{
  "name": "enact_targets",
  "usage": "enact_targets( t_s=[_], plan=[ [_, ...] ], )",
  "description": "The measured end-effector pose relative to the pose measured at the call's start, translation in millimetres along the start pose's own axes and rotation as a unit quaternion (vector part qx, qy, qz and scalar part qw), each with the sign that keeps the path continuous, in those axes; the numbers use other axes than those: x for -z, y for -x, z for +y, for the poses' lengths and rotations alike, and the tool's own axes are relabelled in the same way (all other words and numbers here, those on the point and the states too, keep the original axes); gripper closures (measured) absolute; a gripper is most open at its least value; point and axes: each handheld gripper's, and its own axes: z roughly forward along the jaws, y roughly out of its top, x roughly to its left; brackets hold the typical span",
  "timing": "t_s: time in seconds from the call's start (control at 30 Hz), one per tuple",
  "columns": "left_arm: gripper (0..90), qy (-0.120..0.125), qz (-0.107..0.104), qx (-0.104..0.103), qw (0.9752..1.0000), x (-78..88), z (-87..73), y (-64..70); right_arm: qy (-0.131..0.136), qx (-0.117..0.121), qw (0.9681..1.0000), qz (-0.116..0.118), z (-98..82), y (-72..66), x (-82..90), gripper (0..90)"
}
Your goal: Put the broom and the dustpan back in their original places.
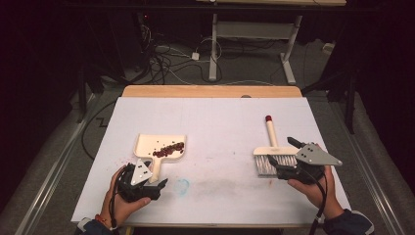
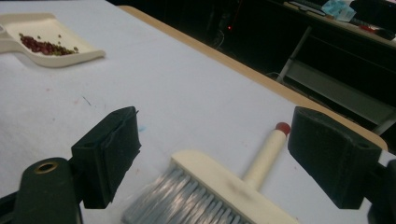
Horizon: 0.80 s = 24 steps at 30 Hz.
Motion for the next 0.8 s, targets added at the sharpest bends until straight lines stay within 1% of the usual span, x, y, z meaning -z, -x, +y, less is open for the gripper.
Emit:
enact_targets(
  t_s=[0.03,0.1,0.17,0.2,0.27,0.33,0.43,0.5,0.6,0.67,0.73,0.8],
  plan=[
    [19.1,0.001,0.0,0.0,1.0,-0.1,0.2,0.3,-0.002,0.003,1.0,-0.002,-2.0,-0.8,0.4,17.1],
    [19.1,0.001,-0.001,-0.001,1.0,-0.1,0.4,0.5,-0.005,0.004,1.0,0.001,-6.6,-2.2,1.2,17.2],
    [19.1,0.0,0.0,-0.004,1.0,0.0,0.5,0.9,-0.008,0.018,0.9998,-0.007,-11.0,-4.9,2.4,17.3],
    [19.1,0.0,-0.001,-0.004,1.0,-0.2,0.5,1.5,-0.009,0.02,0.9997,-0.006,-13.3,-5.4,3.0,17.2],
    [19.1,-0.001,-0.001,-0.008,1.0,-0.5,0.5,2.1,-0.01,0.017,0.9998,0.001,-17.9,-5.4,4.3,17.6],
    [19.1,-0.003,-0.001,-0.01,0.9999,-0.6,0.3,2.5,-0.013,0.016,0.9998,0.001,-22.6,-6.4,5.0,17.9],
    [19.1,-0.002,-0.001,-0.008,1.0,-0.8,-0.1,3.2,-0.019,0.015,0.9997,0.003,-29.3,-6.8,4.8,17.9],
    [19.1,-0.005,0.0,-0.011,0.9999,-0.7,-0.4,3.3,-0.023,0.007,0.9997,0.005,-34.2,-6.6,4.7,18.0],
    [19.1,-0.003,0.0,-0.009,1.0,0.1,-1.0,3.4,-0.032,0.006,0.9994,0.009,-42.3,-6.8,3.1,18.5],
    [19.1,0.0,0.001,-0.011,0.9999,0.9,-0.9,3.5,-0.04,0.0,0.9991,0.014,-48.7,-8.0,1.7,18.6],
    [19.1,0.003,0.001,-0.013,0.9999,1.2,-0.7,3.6,-0.05,0.005,0.9987,0.012,-54.3,-10.5,0.6,18.6],
    [19.1,0.006,0.0,-0.014,0.9999,1.5,-0.6,3.7,-0.055,0.0,0.9984,0.017,-58.6,-14.3,0.7,18.7]
  ],
)
